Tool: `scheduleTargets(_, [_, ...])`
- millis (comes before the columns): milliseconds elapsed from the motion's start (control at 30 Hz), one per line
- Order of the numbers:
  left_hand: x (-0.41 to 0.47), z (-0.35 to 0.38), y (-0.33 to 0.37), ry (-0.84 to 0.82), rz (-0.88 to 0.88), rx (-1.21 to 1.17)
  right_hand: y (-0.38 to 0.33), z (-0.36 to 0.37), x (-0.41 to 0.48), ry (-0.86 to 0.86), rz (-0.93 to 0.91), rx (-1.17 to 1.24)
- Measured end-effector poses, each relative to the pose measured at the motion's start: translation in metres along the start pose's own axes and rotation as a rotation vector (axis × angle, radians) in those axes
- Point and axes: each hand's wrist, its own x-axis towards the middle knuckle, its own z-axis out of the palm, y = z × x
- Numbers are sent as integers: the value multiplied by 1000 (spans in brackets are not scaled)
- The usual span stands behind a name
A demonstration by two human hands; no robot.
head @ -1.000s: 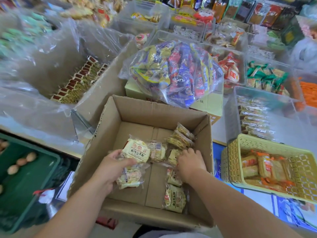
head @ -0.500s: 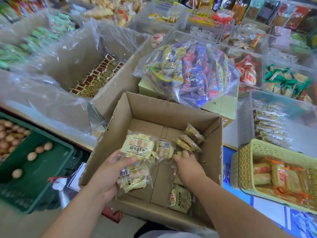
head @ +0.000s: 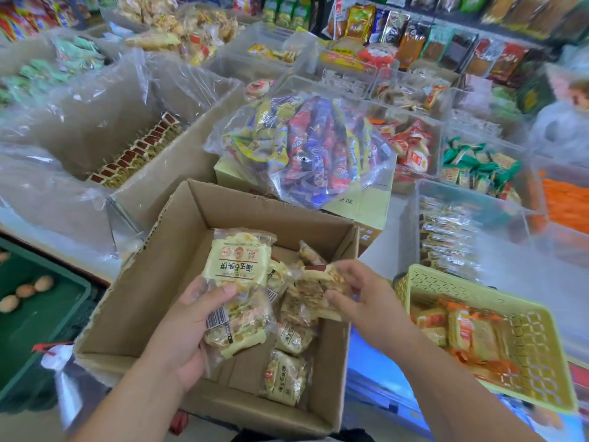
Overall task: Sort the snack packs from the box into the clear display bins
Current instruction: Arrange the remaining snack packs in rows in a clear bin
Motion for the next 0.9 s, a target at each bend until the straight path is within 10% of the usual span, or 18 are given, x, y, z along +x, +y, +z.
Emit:
scheduleTargets(467, [-29,174,-94,108,156,-83,88,-164,-26,-9,175,598])
scheduleTargets(900, [2,295,-116,154,256,-30,171,-284,8,170,176,669])
